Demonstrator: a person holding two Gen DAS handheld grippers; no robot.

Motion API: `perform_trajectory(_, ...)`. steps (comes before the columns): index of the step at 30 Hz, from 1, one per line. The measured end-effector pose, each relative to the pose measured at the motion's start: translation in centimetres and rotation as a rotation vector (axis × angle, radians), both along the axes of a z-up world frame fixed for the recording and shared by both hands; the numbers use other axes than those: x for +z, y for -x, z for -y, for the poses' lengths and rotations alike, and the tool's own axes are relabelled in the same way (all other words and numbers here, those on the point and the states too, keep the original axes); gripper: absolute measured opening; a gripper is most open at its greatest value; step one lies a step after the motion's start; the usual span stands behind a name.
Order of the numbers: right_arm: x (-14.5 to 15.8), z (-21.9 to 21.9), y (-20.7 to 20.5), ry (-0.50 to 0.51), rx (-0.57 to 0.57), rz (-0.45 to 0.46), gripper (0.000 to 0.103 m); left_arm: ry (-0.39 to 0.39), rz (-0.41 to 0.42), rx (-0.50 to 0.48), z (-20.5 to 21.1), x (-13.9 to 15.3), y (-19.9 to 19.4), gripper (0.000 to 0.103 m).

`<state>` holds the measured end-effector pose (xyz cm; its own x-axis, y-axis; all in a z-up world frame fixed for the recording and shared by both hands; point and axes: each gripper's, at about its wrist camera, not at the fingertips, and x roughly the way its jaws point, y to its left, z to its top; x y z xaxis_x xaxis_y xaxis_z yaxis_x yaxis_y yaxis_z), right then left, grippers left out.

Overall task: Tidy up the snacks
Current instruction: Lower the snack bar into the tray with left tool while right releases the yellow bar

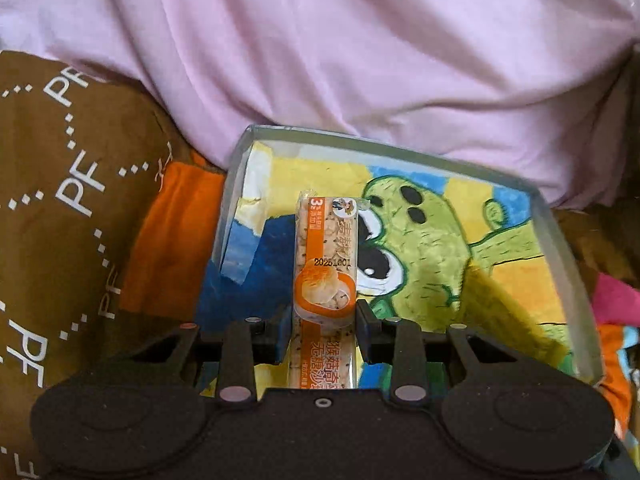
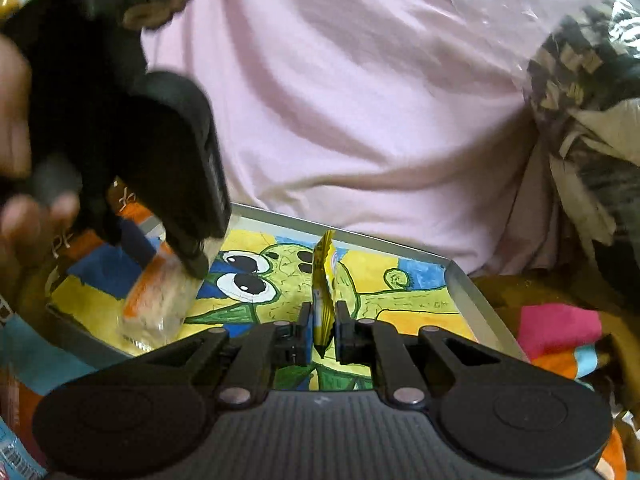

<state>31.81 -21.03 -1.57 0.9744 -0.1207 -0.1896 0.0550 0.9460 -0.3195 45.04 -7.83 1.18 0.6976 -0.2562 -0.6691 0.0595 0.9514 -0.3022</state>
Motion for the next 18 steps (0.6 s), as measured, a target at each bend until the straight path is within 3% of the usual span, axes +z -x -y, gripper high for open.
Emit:
perform_trajectory(8, 0.8, 2.6, -1.0, -0.154, -0.055, -0.025, 0.013, -0.057, -0.017, 0.041, 1.0, -0.4, -0.2, 0.038)
perform_trajectory(11, 1.2, 3.6, -1.1, -0.183, -0.083, -0.033, 0.021, -0.066, -0.006, 0.055, 1.1, -0.1, 0.2, 0.051)
perform_trajectory(14, 1.3, 3.7, -0.7, -0.189, -0.099, -0.031, 0.039, -0.068, 0.003, 0.059, 1.2, 0.1, 0.7, 0.059)
perform_trajectory(16, 1.5, 4.0, -0.7, -0.195, -0.099, -0.026, 0.061, -0.075, 0.002, 0.058, 1.3, 0.2, 1.1, 0.066)
perform_trajectory(18, 1.7, 4.3, -0.7, -0.204, -0.106, -0.024, 0.069, -0.080, 0.009, 0.063, 1.3, 0.5, 1.5, 0.073)
